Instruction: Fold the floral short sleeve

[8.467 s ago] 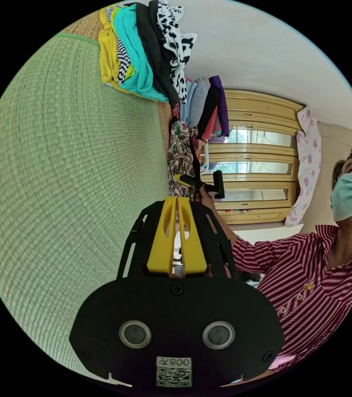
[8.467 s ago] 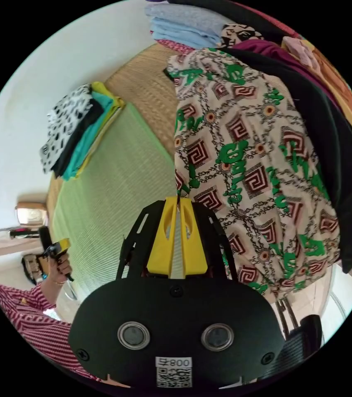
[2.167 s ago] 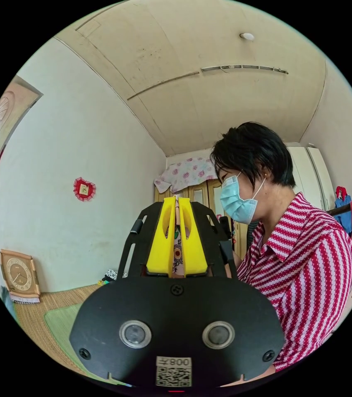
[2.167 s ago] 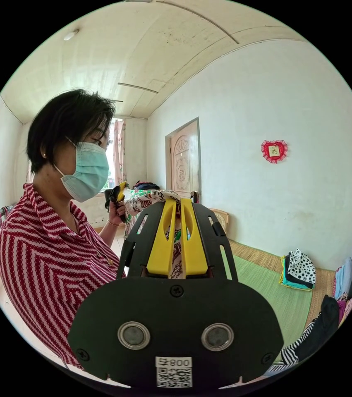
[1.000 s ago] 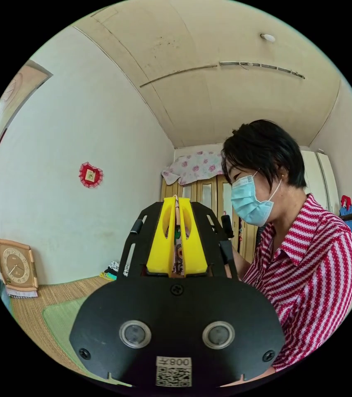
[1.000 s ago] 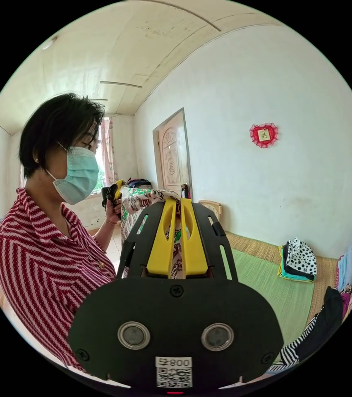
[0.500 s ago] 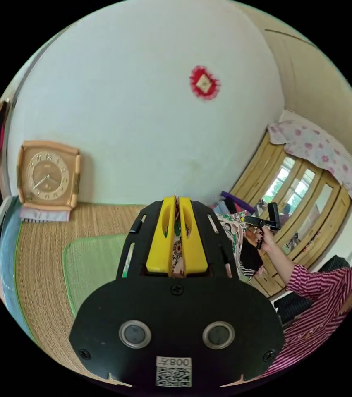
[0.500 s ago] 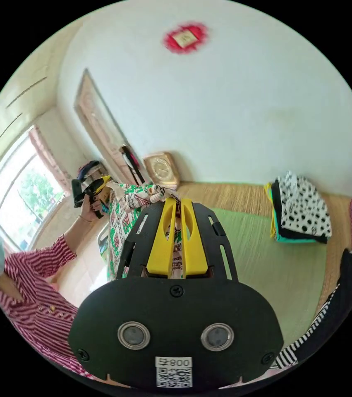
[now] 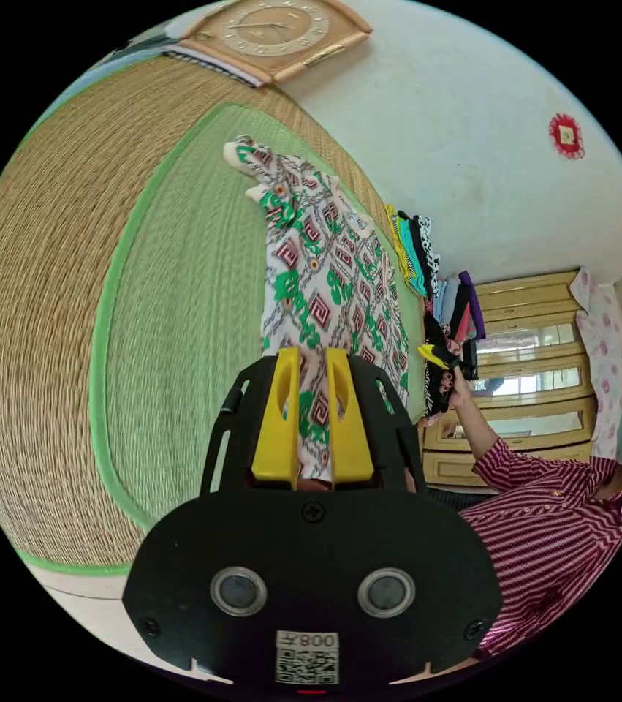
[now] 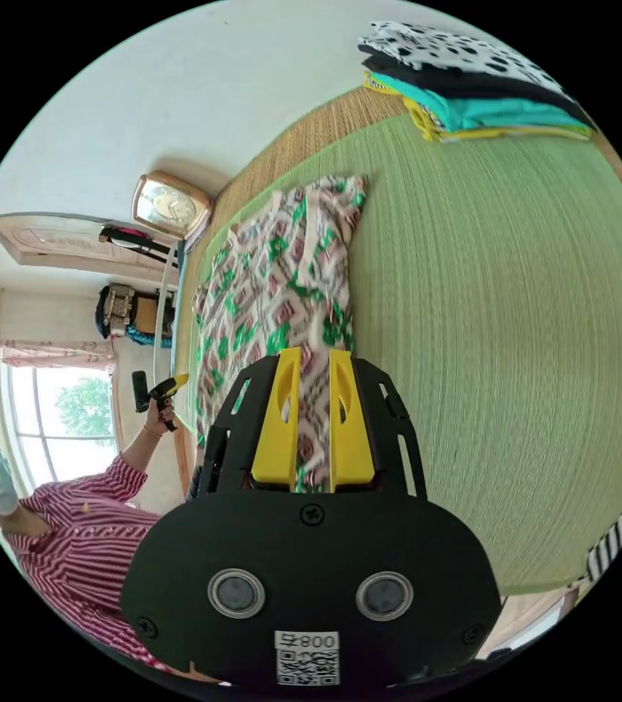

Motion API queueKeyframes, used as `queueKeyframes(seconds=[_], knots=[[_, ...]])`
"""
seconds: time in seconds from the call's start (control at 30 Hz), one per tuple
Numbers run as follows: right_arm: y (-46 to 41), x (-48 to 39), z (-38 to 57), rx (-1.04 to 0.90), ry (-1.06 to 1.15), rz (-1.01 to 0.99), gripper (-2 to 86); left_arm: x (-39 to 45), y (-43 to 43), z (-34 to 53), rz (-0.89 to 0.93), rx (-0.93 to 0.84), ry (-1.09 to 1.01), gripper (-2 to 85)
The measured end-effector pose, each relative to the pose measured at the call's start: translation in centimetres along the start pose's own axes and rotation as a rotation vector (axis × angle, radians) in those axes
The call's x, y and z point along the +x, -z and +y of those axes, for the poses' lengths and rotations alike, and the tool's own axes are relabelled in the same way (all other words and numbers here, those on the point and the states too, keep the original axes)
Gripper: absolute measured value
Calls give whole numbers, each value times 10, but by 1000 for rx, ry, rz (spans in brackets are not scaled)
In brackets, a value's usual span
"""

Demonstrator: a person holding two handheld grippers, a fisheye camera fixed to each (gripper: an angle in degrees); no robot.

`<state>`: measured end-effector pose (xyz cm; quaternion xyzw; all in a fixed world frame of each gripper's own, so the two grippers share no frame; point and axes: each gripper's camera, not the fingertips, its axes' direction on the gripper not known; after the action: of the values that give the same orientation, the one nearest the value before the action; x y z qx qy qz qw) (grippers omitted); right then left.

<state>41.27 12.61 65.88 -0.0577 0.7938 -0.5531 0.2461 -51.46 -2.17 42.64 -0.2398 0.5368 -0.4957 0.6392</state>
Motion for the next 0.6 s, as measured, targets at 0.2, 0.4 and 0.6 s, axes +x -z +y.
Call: queueKeyframes(seconds=[0.2,0.4,0.6], knots=[[45,-7,108,-70,-80,-2,82,-5,64,67,-49,-41,78,81],[66,-7,132,-118,-146,-77,97,-10,80,66,4,-103,115,91],[81,-12,105,-183,-152,-65,72,-10,83,43,-4,-195,127,62]])
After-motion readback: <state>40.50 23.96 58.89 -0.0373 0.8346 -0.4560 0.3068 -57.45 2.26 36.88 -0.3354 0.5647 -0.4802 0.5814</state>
